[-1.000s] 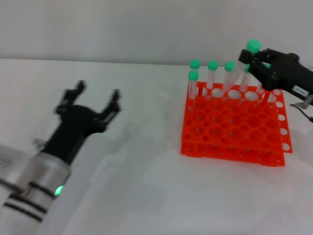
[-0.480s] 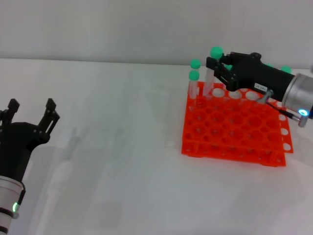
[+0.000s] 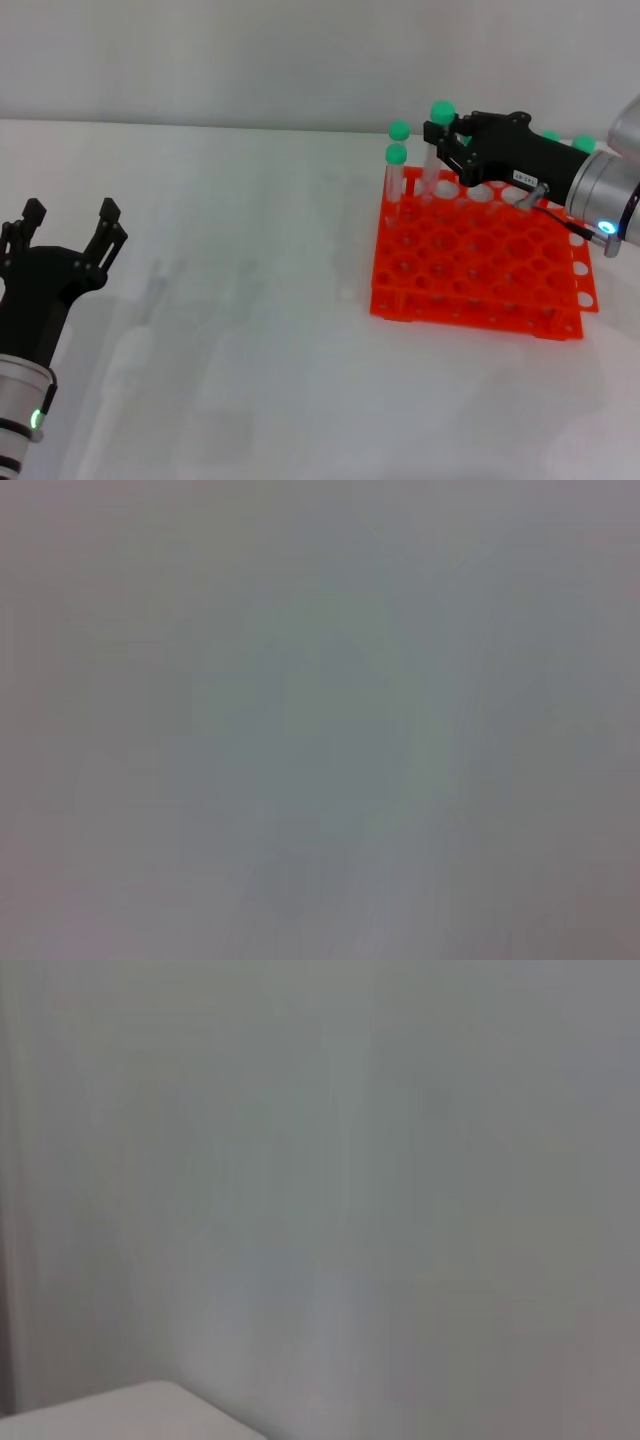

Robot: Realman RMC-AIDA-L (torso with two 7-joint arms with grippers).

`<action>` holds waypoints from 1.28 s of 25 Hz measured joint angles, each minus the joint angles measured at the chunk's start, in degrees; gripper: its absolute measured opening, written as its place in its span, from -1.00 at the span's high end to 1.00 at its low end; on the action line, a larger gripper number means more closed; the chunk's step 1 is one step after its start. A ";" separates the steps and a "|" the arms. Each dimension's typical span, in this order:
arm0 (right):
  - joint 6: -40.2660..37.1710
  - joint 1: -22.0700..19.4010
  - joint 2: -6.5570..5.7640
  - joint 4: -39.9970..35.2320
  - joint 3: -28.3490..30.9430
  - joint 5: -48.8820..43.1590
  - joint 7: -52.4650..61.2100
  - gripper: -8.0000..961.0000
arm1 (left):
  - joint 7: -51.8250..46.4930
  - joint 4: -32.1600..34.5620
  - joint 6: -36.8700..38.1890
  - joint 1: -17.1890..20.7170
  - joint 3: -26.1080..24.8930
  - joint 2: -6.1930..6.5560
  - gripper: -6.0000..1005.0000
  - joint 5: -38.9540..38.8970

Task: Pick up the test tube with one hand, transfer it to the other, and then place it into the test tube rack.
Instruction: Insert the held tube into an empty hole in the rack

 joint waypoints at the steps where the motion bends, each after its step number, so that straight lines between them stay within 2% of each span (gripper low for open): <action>1: -0.60 0.00 0.00 0.03 -0.01 0.00 -0.05 0.56 | 0.00 0.01 0.00 -0.06 0.00 0.00 -0.75 -0.01; 21: -3.84 0.65 0.00 1.27 -0.16 -0.01 -0.17 0.56 | 0.00 0.12 -0.79 -0.88 -0.01 0.08 -0.75 -0.20; 32: -5.90 0.16 0.00 1.74 -2.30 -0.19 -0.21 0.55 | 0.00 0.38 -0.79 -1.21 0.00 0.00 -0.75 -0.02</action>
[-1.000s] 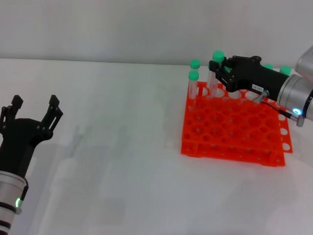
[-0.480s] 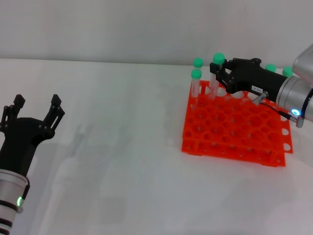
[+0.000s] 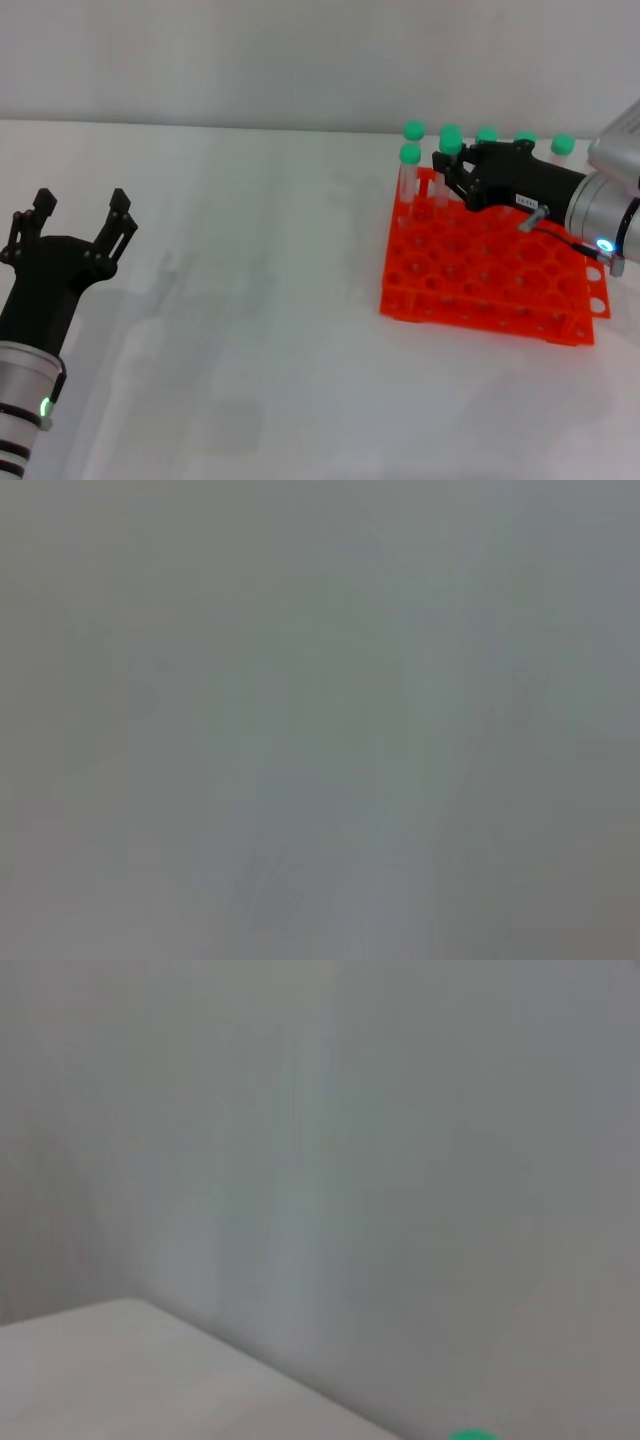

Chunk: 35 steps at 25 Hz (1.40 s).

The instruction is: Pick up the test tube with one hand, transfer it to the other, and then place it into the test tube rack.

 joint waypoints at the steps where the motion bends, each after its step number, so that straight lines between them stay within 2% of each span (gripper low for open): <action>1: -0.38 -0.02 0.00 0.00 -0.32 0.01 0.06 0.55 | 0.00 0.00 0.00 -0.14 0.00 0.00 -0.75 0.01; 8: -1.76 0.14 0.00 0.66 -1.45 0.10 0.54 0.55 | 0.00 0.00 0.00 -0.94 0.00 0.00 -0.75 0.12; 14: -1.40 -0.89 0.00 0.51 -1.48 0.19 1.67 0.11 | 0.00 -0.01 0.00 -1.10 0.00 0.07 -0.75 0.06; 16: -0.81 -1.57 0.00 0.29 -1.45 0.19 2.07 0.03 | 0.00 -0.08 0.00 -1.12 0.00 0.08 -0.75 -0.04; 20: 3.25 -5.82 0.00 -1.98 -0.97 0.25 1.89 -0.11 | -0.02 -0.23 -0.01 -1.13 0.00 0.11 -0.75 -0.17; 25: 8.10 -13.60 -0.08 -6.37 -0.92 3.89 0.49 -0.30 | -1.60 -0.68 -0.06 -1.94 0.00 0.22 -0.75 -0.25; 30: 10.47 -20.39 -0.07 -6.05 -0.88 16.50 -10.14 -0.33 | -2.23 -2.01 -0.16 -3.12 -0.09 0.26 -0.75 -0.27; 35: 10.11 -22.69 -0.32 -3.07 -0.74 28.97 -19.46 -0.39 | -2.25 -2.09 -0.25 -3.28 -0.04 0.26 -0.75 -0.26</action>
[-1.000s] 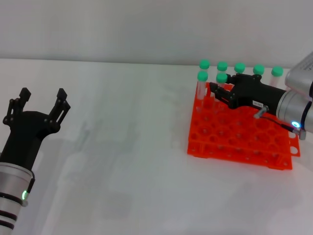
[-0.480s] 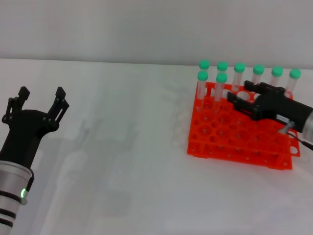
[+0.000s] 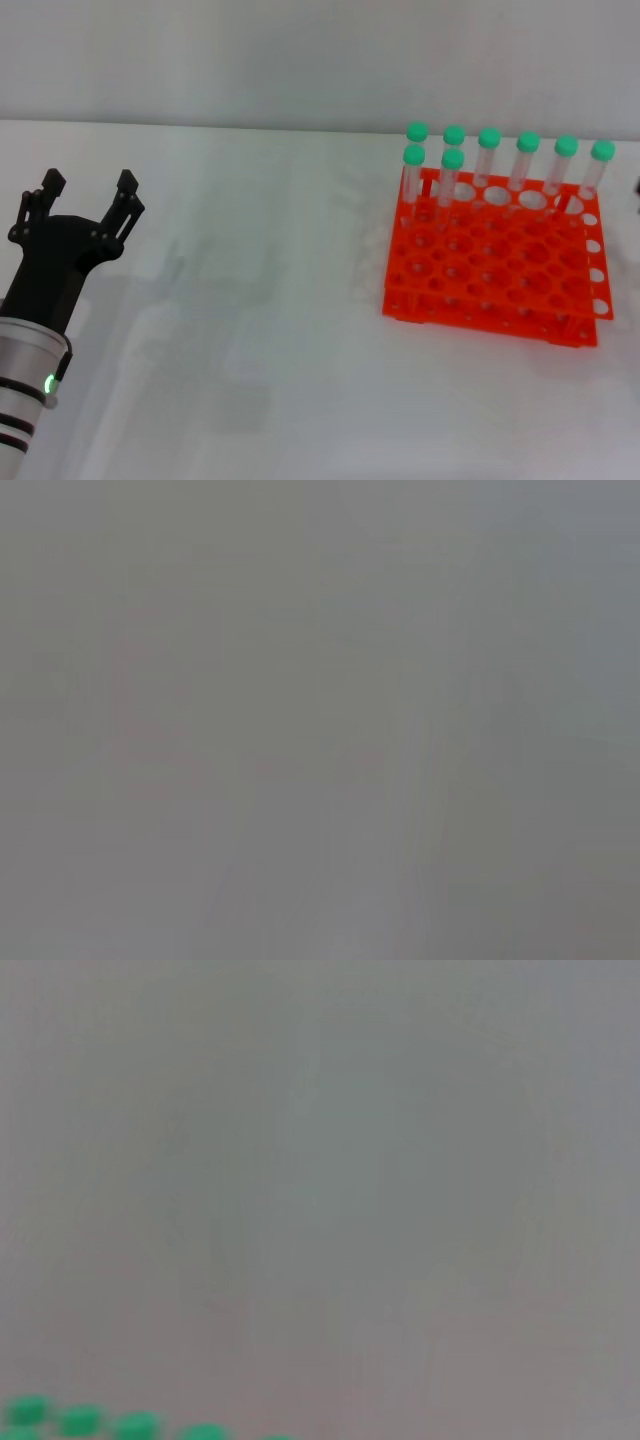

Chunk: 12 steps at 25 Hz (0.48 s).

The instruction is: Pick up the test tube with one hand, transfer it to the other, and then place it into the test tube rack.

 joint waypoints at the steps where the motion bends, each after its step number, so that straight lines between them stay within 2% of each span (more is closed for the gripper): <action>1: -0.21 -0.12 -0.06 0.77 0.02 2.15 -1.73 -0.40 | -0.01 -0.01 -0.21 -0.08 -0.01 0.00 -0.75 0.00; 6: -0.70 -0.56 0.11 2.39 0.03 6.71 -8.11 -0.45 | -1.12 -0.11 -3.26 -1.83 -0.18 0.00 -0.75 0.01; 12: -1.50 0.05 0.11 3.66 0.03 7.94 -8.49 -0.52 | -2.20 -0.23 -4.51 -3.01 0.03 -0.06 -0.75 0.03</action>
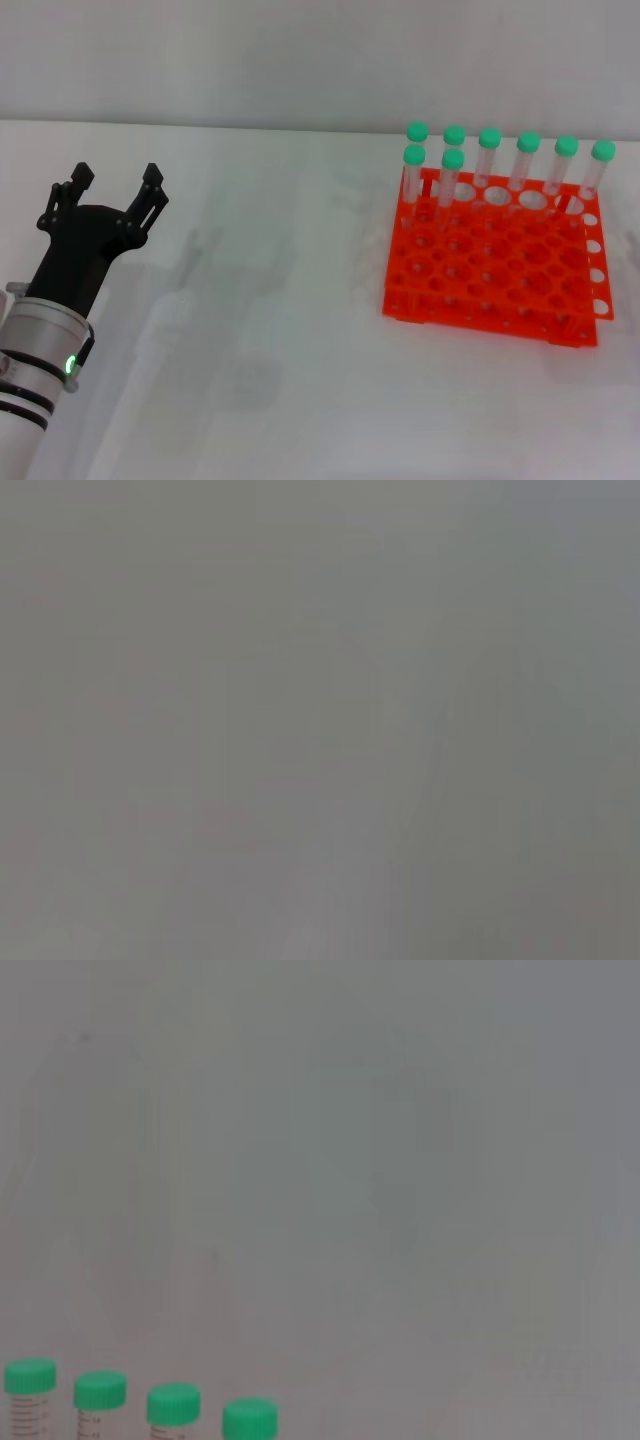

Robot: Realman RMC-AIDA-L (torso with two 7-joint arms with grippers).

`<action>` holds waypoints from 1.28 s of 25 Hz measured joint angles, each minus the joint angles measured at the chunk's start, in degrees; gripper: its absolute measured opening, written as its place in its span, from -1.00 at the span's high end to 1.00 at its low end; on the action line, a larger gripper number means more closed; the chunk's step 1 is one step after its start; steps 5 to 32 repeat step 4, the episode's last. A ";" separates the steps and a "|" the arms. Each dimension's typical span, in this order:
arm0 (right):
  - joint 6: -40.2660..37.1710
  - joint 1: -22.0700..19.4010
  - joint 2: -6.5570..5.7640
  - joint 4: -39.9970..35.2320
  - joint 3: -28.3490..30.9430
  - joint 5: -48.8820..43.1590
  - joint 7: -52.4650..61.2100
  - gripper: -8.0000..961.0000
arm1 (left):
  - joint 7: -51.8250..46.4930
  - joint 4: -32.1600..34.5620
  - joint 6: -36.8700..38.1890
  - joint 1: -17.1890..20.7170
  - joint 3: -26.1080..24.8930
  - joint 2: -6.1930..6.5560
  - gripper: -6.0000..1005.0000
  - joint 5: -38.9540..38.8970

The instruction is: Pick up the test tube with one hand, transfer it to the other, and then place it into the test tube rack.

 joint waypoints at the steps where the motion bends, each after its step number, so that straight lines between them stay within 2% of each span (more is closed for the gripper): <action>1: 0.24 -0.04 0.06 0.00 0.00 0.17 -0.01 -0.53 | -0.07 0.03 0.05 -0.01 0.01 0.00 -0.75 0.00; 32: 0.85 -0.17 0.08 0.01 0.00 0.52 -0.21 -0.53 | -0.82 0.15 0.28 0.11 -0.01 -0.02 -0.75 -0.01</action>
